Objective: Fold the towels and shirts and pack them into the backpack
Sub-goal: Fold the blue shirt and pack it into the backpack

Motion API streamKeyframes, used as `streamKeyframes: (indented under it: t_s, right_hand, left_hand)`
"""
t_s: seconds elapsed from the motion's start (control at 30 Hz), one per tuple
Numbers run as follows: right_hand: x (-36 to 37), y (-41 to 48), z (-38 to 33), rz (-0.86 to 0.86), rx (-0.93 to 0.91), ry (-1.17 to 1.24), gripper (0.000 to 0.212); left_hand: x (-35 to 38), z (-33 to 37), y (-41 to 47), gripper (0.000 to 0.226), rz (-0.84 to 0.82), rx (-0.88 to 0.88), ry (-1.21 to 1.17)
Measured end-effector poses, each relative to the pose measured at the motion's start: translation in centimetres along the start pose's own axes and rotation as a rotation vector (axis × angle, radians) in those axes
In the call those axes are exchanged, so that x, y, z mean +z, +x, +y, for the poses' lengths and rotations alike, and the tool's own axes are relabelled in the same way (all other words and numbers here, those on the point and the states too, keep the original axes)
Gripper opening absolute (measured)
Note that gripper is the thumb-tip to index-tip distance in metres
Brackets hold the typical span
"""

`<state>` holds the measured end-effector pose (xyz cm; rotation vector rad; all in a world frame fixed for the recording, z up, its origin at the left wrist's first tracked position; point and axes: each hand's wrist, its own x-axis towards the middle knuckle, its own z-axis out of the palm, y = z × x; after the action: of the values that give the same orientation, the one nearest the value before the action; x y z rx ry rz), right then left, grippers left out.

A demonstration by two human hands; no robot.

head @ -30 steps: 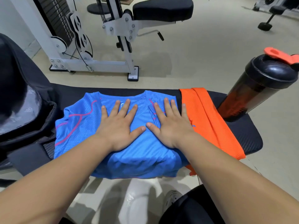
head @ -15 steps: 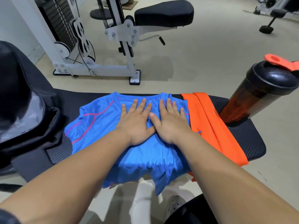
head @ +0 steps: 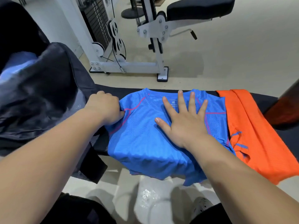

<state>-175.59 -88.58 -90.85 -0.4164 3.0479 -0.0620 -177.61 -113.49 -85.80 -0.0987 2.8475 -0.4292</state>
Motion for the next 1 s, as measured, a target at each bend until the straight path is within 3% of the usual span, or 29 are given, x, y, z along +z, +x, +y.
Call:
streamKeyframes:
  t_s: [0.07,0.2,0.43,0.5,0.63,0.73,0.83,1.0]
  right_hand:
    - [0.1,-0.3,-1.2,0.008,-0.083,0.015,0.078]
    - [1.6,-0.7,-3.1,-0.052,-0.263,0.015,0.077]
    - [1.5,-0.1,-3.0,-0.127,-0.252,0.078,0.083]
    - [1.7,-0.2,-3.0,-0.121,-0.247,0.071,0.084]
    - [2.1,-0.2,-3.0,-0.111,-0.249,0.037,0.083]
    - [2.1,-0.2,-3.1,-0.104,-0.258,0.038,0.082]
    - [2.1,-0.3,-3.0,-0.109,-0.266,0.047,0.079]
    - [2.3,-0.2,-2.9,-0.115,-0.260,0.054,0.079]
  left_hand:
    - [0.2,0.5,0.4,0.044,-0.011,-0.001,0.018]
    - [0.9,0.8,1.0,0.022,0.049,-0.003,-0.242]
    - [-0.2,-0.8,0.5,0.012,0.196,-0.025,-0.601]
    - [-0.6,-1.1,0.2,0.020,0.186,-0.084,-0.705]
    - [-0.5,-1.8,-0.2,0.059,0.139,-0.190,-0.780]
    - [-0.4,-2.3,-0.5,0.057,0.151,-0.236,-0.758]
    - [-0.5,-2.6,-1.2,0.051,0.159,-0.278,-0.893]
    - [-0.3,-2.9,-2.9,0.047,0.354,-0.256,-0.932]
